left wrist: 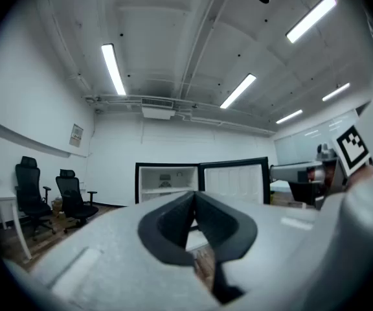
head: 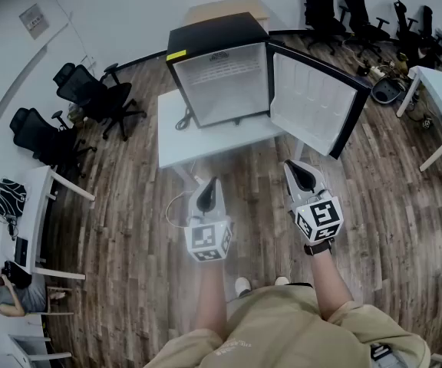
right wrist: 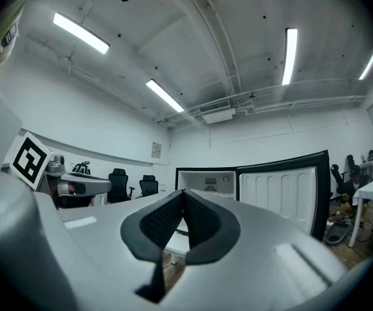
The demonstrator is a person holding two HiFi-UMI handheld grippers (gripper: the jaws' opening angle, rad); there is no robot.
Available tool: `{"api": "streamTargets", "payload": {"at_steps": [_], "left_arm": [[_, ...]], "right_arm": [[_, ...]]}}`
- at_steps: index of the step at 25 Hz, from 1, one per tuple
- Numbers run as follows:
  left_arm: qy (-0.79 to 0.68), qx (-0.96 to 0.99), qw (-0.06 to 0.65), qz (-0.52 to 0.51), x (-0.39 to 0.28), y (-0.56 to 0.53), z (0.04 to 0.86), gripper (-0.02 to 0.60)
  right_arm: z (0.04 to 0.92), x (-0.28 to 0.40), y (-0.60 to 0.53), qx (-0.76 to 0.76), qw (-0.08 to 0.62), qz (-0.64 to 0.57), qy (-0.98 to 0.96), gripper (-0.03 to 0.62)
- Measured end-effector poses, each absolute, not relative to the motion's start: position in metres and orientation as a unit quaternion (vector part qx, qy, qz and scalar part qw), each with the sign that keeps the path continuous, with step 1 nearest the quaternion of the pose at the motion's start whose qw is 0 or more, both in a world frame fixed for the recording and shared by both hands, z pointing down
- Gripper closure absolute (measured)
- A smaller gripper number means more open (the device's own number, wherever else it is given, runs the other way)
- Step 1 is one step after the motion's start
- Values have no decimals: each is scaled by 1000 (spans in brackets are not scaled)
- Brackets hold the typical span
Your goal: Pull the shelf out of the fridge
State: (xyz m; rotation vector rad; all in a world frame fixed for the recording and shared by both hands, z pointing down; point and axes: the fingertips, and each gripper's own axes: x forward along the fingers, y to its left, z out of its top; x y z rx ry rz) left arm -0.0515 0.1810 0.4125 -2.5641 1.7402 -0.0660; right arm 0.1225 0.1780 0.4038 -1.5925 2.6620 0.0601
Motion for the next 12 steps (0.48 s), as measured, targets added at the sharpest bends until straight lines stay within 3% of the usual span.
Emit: {"api": "streamTargets", "payload": {"at_steps": [12], "left_arm": [[567, -823, 9, -15, -2, 182, 424, 583]], "right_arm": [[419, 165, 183, -486, 25, 0, 874, 587]]}}
